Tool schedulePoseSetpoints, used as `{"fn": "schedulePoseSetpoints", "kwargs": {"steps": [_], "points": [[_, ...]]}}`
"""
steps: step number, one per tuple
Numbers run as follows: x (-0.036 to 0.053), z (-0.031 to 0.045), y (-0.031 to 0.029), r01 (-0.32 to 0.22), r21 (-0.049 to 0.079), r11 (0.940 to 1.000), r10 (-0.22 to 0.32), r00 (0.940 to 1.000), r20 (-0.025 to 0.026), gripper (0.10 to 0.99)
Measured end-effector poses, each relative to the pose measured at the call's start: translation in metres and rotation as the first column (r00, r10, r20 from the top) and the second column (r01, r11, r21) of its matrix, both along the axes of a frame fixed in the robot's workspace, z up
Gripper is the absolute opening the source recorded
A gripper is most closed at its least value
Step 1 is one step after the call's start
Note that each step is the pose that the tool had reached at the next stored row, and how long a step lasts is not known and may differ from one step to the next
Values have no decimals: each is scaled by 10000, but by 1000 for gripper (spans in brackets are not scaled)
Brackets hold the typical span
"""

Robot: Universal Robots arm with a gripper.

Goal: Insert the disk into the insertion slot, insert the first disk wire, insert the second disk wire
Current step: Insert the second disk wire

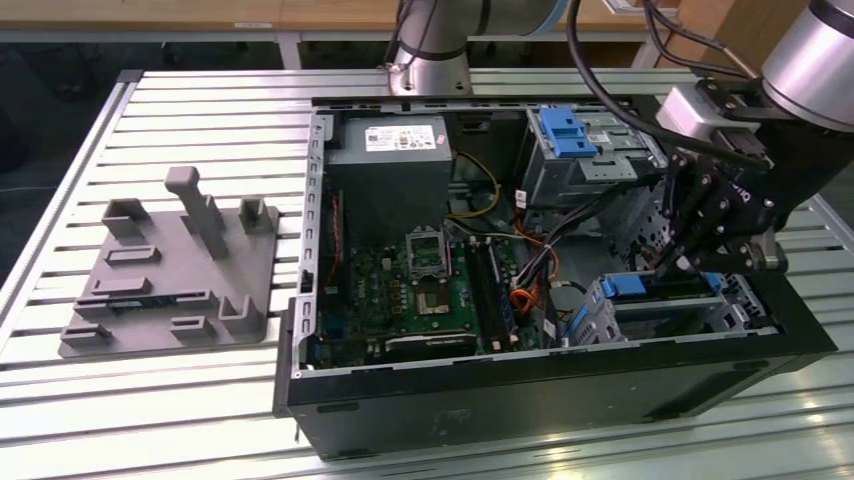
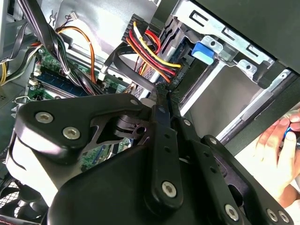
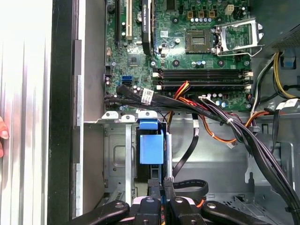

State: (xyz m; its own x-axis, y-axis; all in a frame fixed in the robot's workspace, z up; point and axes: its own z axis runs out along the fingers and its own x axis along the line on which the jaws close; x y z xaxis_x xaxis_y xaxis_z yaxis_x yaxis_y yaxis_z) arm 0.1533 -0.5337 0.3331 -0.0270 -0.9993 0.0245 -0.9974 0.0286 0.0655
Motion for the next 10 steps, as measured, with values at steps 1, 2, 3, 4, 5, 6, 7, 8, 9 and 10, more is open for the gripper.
{"fn": "schedulePoseSetpoints", "kwargs": {"steps": [1, 2, 3, 4, 5, 6, 7, 8, 9, 10], "points": [[0, -2, 0, 0, -1, 10000, 0, 10000, 0, 149], [0, -4, 0, 0, -1, 10000, 0, 10000, 0, 149], [1, -7, 0, 0, 0, 10000, 0, 10000, -13, 149], [1, -7, 1, 0, 1, 10000, 0, 10000, -24, 149], [1, -8, 2, 0, 2, 10000, 0, 10000, -25, 149], [1, -7, 2, 0, 1, 10000, 0, 10000, -26, 149], [1, -7, 4, 0, 1, 10000, 0, 10000, -27, 149], [1, -7, 5, 0, 0, 10000, 0, 10000, -27, 149], [1, -7, 7, 0, 0, 10000, 0, 10000, -28, 149], [2, -7, 10, 0, 0, 10000, 0, 10000, -33, 149]]}}
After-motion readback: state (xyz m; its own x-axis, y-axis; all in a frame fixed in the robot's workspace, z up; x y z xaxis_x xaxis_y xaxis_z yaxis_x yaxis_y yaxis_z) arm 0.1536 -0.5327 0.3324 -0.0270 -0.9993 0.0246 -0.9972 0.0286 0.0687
